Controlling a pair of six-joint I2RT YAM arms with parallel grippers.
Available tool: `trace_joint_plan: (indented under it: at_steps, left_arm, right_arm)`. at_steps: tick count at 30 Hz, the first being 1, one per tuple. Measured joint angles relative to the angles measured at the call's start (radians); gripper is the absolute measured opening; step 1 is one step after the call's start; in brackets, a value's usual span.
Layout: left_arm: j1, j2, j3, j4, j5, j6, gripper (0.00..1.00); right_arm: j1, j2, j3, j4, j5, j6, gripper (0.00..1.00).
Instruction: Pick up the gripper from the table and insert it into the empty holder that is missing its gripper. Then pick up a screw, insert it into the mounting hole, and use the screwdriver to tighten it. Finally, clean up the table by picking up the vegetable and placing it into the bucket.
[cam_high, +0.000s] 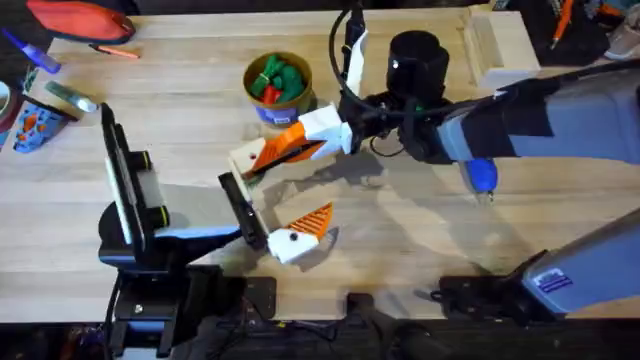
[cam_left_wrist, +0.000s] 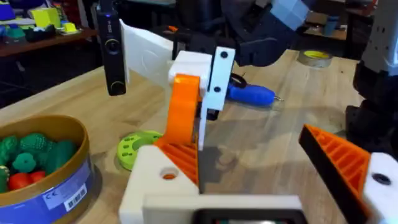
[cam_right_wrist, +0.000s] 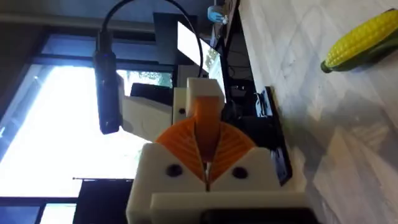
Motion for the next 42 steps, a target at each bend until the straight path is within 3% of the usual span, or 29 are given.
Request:
trace_joint_plan:
  at_steps: [23, 42]
  left_arm:
    - [0.000, 0.000, 0.000, 0.000, 0.002, 0.002, 0.985]
    - [0.008, 0.000, 0.000, 0.005, -0.038, 0.014, 0.987]
  right_arm:
    - [0.000, 0.000, 0.000, 0.000, -0.007, 0.023, 0.008]
    - [0.020, 0.006, 0.000, 0.089, 0.061, 0.093, 0.008]
